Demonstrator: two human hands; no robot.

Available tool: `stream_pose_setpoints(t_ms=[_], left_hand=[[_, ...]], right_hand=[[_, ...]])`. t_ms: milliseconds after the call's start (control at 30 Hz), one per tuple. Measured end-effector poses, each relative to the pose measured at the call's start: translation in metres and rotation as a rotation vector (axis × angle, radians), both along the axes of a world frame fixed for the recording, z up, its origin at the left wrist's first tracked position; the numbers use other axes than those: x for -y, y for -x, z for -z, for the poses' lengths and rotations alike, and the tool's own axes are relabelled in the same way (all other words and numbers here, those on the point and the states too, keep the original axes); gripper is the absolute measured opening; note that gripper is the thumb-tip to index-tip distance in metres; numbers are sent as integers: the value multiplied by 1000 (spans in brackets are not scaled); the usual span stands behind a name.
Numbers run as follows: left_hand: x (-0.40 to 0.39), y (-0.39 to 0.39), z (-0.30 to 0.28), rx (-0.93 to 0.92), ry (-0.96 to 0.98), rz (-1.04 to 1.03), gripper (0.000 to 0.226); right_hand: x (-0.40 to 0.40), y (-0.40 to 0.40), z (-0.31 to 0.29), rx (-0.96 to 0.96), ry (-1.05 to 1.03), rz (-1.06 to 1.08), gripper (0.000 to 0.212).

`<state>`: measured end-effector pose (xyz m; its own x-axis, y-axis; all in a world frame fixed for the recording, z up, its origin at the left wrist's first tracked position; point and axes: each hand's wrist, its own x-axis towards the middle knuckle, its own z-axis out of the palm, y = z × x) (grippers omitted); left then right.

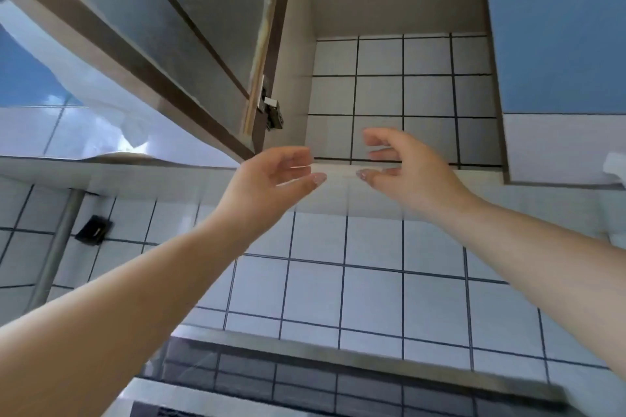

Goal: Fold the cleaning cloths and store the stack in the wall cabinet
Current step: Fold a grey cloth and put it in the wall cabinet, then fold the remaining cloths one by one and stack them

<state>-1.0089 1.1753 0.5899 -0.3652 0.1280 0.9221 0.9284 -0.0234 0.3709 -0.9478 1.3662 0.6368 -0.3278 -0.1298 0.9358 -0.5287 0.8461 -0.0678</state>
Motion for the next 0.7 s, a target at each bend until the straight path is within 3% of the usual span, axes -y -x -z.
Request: stream_pose_setpoints(t_ms=[167,700], left_hand=[[39,-22,34,148,-3,102,37],[160,-94,134,352,223,-114,47]], right_hand=[[42,-14,49,138,4,-10,53],[133,-62,157,432,-27,-186,57]])
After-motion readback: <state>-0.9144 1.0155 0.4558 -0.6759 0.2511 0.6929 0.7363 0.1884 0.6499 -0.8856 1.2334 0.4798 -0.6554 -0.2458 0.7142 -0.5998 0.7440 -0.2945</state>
